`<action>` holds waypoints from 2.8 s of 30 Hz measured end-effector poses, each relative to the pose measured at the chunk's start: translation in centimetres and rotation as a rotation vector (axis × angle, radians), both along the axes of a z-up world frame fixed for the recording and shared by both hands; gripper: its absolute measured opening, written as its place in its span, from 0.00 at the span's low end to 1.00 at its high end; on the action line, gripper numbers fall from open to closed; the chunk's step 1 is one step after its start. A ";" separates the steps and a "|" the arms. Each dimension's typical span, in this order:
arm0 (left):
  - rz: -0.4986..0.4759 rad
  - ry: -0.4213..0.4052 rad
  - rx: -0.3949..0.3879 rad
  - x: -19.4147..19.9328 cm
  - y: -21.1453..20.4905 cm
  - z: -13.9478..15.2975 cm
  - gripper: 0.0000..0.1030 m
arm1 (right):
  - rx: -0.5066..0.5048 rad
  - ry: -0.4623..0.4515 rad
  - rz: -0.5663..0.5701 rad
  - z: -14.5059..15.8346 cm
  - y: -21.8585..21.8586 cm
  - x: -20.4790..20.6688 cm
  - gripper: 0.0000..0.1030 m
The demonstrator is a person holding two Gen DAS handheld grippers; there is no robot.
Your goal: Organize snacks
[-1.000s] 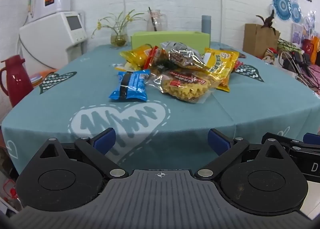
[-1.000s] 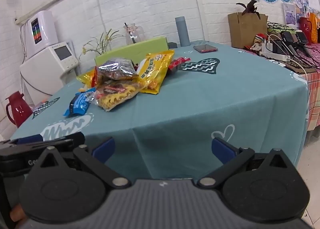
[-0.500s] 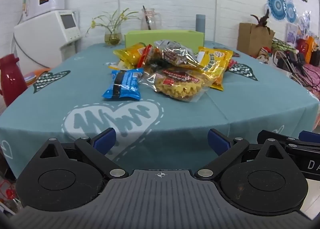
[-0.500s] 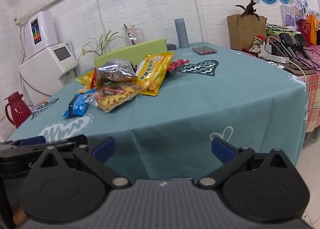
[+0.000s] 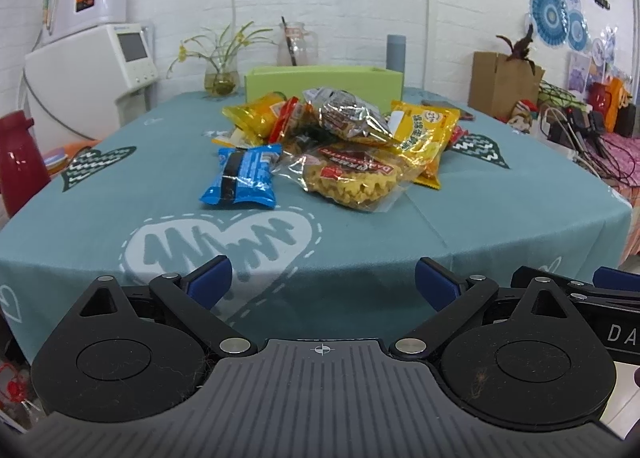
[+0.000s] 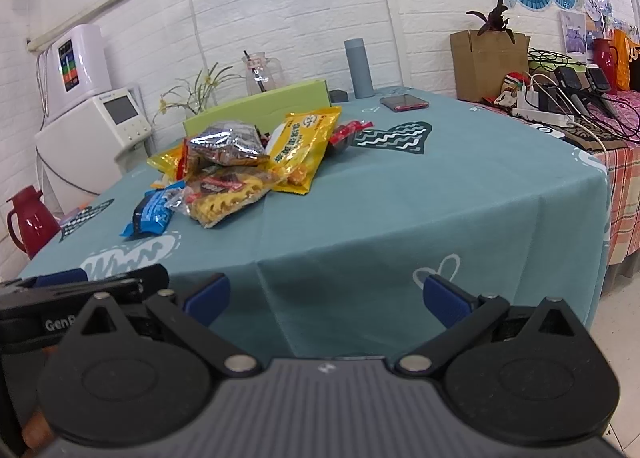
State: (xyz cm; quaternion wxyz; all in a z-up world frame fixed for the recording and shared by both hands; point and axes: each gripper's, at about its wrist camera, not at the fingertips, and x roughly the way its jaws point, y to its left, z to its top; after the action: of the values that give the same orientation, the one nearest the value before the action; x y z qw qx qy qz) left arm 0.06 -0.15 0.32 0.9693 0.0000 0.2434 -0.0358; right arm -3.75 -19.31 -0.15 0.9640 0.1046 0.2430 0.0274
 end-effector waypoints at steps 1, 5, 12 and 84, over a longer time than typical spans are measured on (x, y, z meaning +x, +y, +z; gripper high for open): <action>0.000 0.000 -0.002 0.0 0.0 0.0 0.85 | 0.000 0.000 0.000 0.0 0.0 0.0 0.99; 0.000 0.001 -0.002 0.0 0.0 0.0 0.85 | -0.001 0.002 0.000 0.0 0.0 0.0 0.99; 0.026 -0.017 -0.020 -0.3 0.4 0.1 0.86 | -0.002 0.006 0.001 0.0 0.0 0.0 0.99; -0.223 0.220 -0.272 22.9 4.6 9.2 0.78 | -0.217 -0.094 0.535 5.8 4.9 20.7 0.99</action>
State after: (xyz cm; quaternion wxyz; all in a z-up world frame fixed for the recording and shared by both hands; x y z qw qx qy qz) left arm 22.91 4.42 9.51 0.9180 -0.1076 0.3391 -0.1751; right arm 16.90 -14.44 5.66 0.9381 -0.0684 0.2188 0.2595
